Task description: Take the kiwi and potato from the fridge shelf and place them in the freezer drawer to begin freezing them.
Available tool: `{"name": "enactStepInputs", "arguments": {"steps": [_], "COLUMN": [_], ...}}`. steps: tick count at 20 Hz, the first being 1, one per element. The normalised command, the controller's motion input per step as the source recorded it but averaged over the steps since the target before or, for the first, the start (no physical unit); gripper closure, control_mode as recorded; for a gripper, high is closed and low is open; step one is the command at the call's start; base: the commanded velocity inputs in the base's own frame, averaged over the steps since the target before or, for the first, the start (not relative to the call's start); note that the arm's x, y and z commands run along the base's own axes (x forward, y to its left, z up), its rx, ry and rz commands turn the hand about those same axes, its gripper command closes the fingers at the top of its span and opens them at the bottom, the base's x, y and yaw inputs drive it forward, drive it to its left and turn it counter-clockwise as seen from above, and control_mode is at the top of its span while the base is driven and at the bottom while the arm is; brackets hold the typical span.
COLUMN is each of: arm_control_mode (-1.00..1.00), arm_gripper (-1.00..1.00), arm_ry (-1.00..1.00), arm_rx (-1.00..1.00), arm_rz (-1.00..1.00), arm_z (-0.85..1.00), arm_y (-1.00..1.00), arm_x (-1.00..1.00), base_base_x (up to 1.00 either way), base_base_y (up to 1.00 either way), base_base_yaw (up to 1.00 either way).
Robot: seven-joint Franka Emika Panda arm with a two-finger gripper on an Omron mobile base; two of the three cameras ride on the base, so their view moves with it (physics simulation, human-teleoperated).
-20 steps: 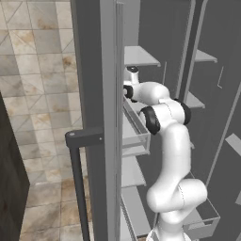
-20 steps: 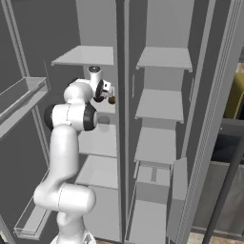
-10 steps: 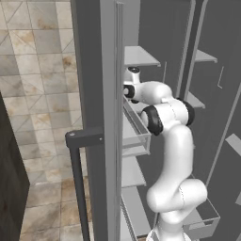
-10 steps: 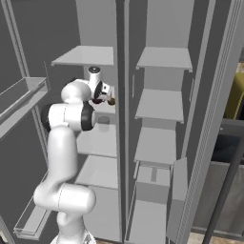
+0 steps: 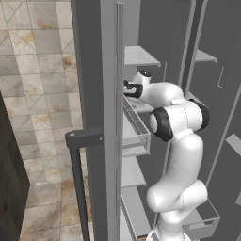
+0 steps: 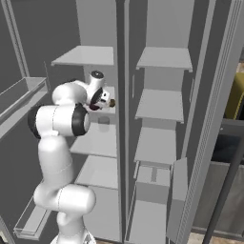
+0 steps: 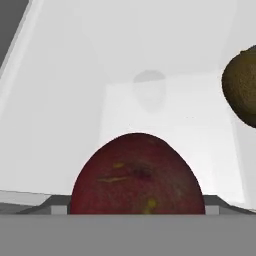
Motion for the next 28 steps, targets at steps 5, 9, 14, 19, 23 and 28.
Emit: {"name": "enactStepInputs", "arguments": {"steps": [5,9,14,19,23,28], "arm_control_mode": [-1.00,-1.00,-1.00,-1.00,-1.00,-1.00], "arm_gripper": [1.00,1.00,1.00,1.00,1.00,1.00], "arm_ry": [-0.07,-0.12,-0.07,-0.02,0.00,0.00], "arm_rx": [0.13,0.07,0.02,0.01,0.01,0.03], "arm_rz": [-0.06,-0.08,-0.04,0.00,0.00,0.00], "arm_z": [0.00,0.16,0.51,0.35,0.21,0.11], "arm_y": [-0.21,-0.13,-0.23,-0.51,-0.50,-0.38], "arm_x": [-1.00,-1.00,-1.00,-1.00,-1.00,-1.00], "base_base_x": [0.00,0.00,0.00,0.00,0.00,0.00], "base_base_y": [0.00,0.00,0.00,0.00,0.00,0.00], "base_base_yaw": [0.00,0.00,0.00,0.00,0.00,0.00]}}
